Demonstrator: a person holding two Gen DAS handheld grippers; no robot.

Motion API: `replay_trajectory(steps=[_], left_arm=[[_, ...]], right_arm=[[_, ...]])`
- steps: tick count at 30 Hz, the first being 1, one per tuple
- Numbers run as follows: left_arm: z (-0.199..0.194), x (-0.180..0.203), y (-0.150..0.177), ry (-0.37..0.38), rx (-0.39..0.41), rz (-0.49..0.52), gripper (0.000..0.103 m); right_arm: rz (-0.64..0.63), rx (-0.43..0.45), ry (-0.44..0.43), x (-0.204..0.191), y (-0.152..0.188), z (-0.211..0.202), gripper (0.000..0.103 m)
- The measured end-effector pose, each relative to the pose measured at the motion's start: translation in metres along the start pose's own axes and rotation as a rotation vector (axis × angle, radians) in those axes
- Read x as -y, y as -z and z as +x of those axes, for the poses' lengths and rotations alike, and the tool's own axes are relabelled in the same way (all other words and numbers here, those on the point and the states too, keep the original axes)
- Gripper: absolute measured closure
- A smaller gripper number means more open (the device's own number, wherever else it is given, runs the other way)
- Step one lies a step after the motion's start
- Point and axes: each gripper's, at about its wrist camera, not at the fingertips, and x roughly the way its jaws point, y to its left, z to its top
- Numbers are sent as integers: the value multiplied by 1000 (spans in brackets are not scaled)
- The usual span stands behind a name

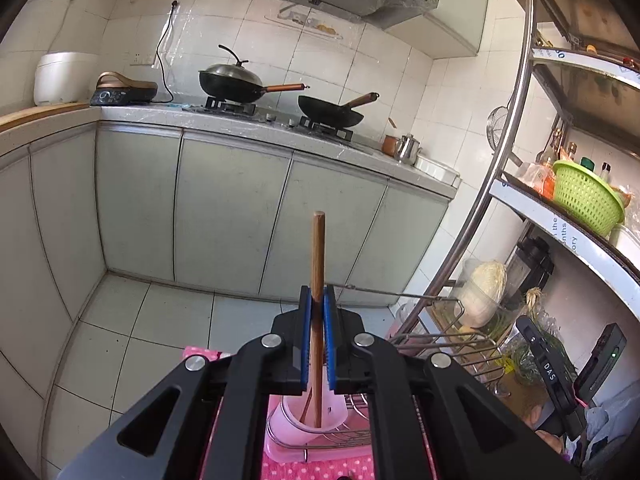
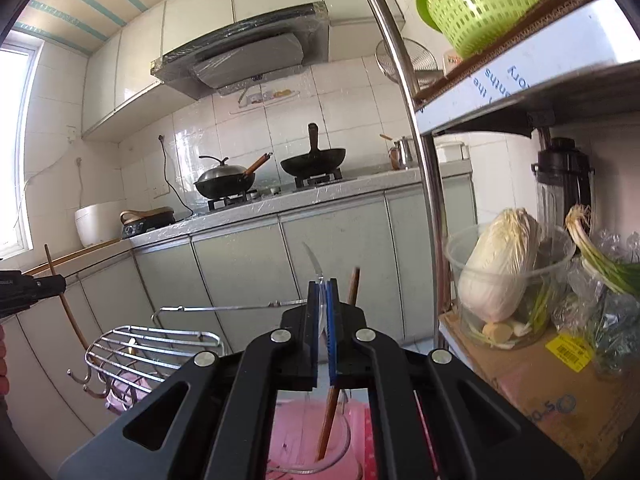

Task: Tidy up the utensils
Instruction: 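Carry both held utensils up and release them into the pink cup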

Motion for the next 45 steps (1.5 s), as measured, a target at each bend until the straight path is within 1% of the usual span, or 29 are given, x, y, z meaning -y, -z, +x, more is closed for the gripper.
replay_trajectory(steps=[5, 7, 9, 12, 14, 17, 19, 23, 28, 33, 36, 37, 38, 40, 41, 42, 45], left_arm=[[28, -7, 14, -19, -94, -18, 98], [40, -10, 18, -18, -130, -31, 98], [52, -11, 20, -26, -161, -41, 98], [64, -10, 21, -40, -181, -40, 98], [68, -9, 19, -29, -186, -48, 97], [71, -5, 14, -17, -202, -57, 97], [69, -2, 10, -13, -197, -46, 97], [74, 1, 5, -13, -207, -50, 96], [88, -1, 15, -5, -256, -81, 95], [97, -11, 26, 18, -314, -158, 90], [93, -11, 26, 13, -296, -138, 85], [91, -10, 26, 15, -288, -127, 81], [89, -8, 25, 17, -282, -118, 76], [86, -5, 25, 7, -273, -91, 74], [85, -4, 24, 3, -268, -79, 72], [84, -3, 23, 4, -263, -74, 71], [84, -2, 22, 4, -267, -76, 70]], right_arm=[[88, -85, -8, 12, 15, 2, 99], [118, -124, -5, 18, 14, 10, 99], [162, -166, -22, 26, 11, 20, 99], [183, -213, -32, 30, 3, 33, 99], [206, -244, -64, 32, -3, 44, 99], [168, -265, -73, 23, -13, 55, 99], [140, -276, -64, 17, -18, 60, 99], [124, -299, -57, 12, -19, 64, 99], [97, -316, -55, 11, -17, 59, 99], [92, -359, -75, 11, -7, 57, 98], [96, -390, -74, 12, -1, 59, 96], [102, -402, -72, 14, 1, 60, 96], [115, -418, -67, 16, 4, 61, 95], [137, -437, -69, 21, 8, 61, 89], [143, -441, -68, 22, 10, 61, 84], [148, -443, -69, 23, 11, 60, 78], [144, -448, -64, 24, 12, 56, 69]])
